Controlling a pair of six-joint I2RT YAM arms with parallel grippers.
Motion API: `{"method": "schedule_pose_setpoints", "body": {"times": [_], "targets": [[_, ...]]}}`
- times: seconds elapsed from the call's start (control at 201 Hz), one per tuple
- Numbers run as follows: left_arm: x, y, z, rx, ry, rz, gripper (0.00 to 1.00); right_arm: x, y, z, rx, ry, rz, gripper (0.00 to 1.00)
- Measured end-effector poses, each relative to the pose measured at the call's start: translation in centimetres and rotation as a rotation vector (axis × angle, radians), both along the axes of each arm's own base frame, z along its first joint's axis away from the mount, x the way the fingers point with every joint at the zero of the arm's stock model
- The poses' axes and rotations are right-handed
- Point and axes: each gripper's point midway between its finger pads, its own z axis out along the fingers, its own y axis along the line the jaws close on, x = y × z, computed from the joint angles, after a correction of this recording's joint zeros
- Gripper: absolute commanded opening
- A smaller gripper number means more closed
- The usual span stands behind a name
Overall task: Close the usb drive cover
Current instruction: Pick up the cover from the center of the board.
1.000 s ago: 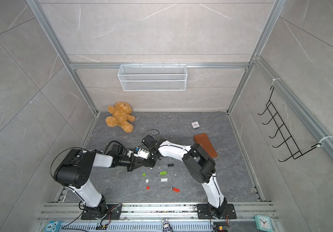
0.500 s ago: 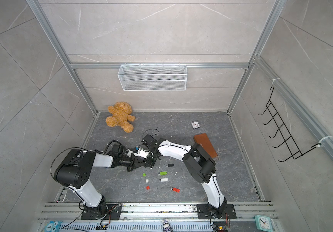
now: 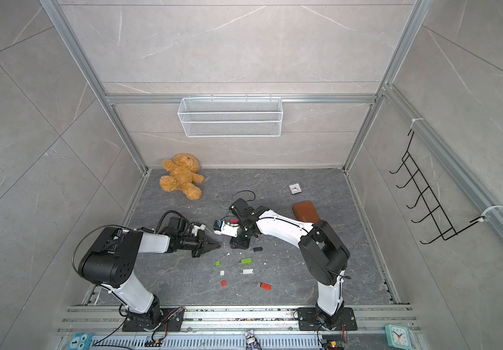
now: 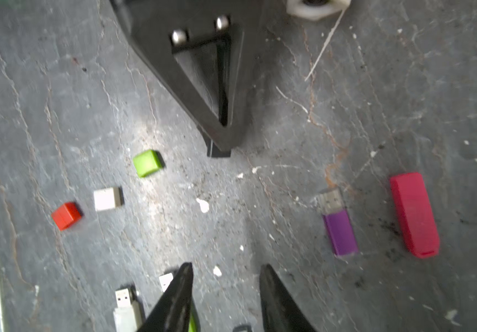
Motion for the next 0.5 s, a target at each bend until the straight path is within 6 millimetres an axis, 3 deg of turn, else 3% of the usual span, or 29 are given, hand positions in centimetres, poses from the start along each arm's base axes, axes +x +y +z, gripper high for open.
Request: {"method": "schedule_pose_setpoints", "body": {"times": [0.254, 0.499], "targets": [[0.1, 0.1, 0.5, 0.008, -0.019, 0.006, 0.01, 0.6, -5.5, -2.6, -0.146, -0.017, 0.044, 0.42], [-0.1, 0.2, 0.5, 0.02, -0.008, 0.007, 0.01, 1.4, -7.1, -2.7, -0.18, -0.036, 0.067, 0.41]]}}
